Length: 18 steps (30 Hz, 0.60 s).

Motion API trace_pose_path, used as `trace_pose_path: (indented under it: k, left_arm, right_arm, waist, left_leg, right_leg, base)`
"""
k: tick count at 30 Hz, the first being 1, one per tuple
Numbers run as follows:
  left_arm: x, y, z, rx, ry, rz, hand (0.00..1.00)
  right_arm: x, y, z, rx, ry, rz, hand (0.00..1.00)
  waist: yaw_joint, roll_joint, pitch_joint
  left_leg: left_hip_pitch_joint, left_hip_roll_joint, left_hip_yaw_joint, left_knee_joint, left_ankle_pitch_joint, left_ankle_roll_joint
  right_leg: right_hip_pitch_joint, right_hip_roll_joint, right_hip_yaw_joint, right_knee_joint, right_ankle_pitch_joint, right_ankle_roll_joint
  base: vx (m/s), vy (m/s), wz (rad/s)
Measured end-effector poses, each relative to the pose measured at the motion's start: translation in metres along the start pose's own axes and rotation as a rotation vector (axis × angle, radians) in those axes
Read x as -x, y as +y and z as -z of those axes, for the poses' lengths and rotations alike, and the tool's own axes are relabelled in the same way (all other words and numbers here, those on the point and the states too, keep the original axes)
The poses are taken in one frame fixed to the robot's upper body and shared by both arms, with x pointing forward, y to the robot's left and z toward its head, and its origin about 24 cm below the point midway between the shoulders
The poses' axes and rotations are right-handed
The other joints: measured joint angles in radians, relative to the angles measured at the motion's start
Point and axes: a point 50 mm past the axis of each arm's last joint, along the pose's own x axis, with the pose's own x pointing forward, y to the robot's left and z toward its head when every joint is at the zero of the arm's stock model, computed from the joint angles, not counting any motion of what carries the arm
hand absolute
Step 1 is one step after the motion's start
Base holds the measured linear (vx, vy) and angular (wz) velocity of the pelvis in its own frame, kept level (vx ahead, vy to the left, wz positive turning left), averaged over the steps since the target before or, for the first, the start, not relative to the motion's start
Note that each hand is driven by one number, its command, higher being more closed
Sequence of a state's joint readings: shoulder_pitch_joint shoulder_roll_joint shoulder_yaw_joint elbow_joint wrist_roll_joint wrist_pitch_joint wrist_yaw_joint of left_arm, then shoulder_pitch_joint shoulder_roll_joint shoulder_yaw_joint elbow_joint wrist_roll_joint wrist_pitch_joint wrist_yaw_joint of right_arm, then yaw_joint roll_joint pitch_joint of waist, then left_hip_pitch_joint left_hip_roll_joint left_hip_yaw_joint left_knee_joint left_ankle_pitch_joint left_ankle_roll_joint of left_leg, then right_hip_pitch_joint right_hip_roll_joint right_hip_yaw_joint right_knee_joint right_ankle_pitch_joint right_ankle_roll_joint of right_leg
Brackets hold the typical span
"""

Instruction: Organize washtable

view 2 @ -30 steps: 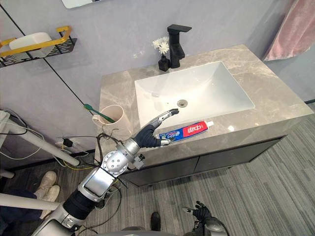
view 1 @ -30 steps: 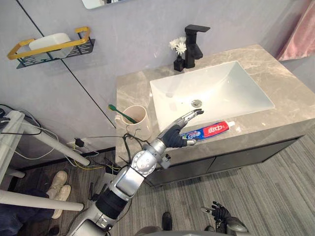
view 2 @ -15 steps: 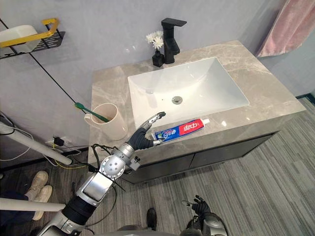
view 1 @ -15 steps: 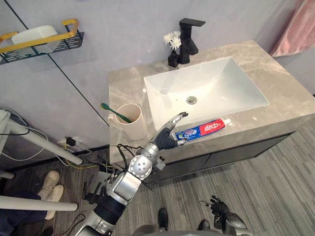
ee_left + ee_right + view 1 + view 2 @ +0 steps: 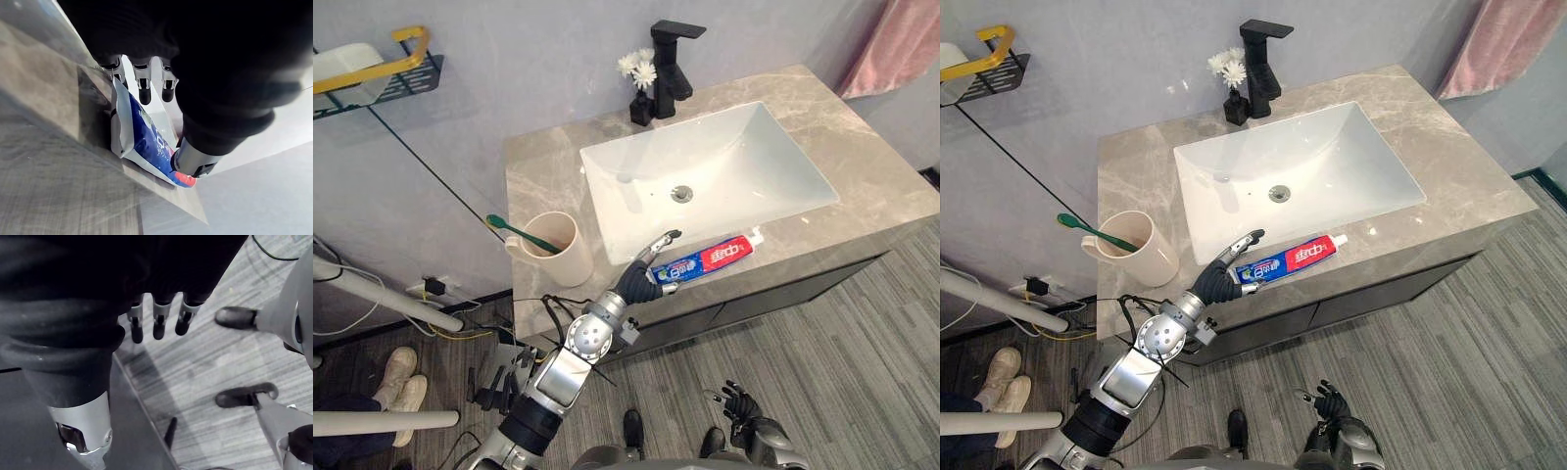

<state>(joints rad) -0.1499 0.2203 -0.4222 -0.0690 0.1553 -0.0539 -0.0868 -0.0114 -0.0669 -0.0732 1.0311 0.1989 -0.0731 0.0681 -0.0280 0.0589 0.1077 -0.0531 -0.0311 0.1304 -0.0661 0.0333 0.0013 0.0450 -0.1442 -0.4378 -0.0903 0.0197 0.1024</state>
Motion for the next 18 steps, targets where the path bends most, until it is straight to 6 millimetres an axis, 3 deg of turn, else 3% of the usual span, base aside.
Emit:
trace_pose_path:
  k: [10,18]
  left_arm:
    - [0.0045,0.0024,0.0011,0.007,0.004,-0.001,0.0]
    - [0.0044,-0.0055,0.0044,-0.352,0.007,0.0,0.0]
  right_arm:
    - [0.0023,-0.0025,0.0065,0.001,0.016,0.005,0.0]
    - [0.0023,0.0013,-0.0006,0.034,-0.024,-0.014,0.0]
  waist:
    - [0.001,0.016,0.001]
    - [-0.004,0.018,0.001]
  left_leg:
    - [0.0,0.005,0.013,0.013,-0.009,-0.002]
    - [0.0,0.009,0.026,0.013,-0.009,-0.002]
  right_leg:
    - [0.0,0.003,0.015,0.001,0.0,0.0]
    - [-0.01,0.005,0.03,0.002,0.003,-0.004]
  base:
    - [0.0,0.006,-0.03]
    - [-0.01,0.006,-0.05]
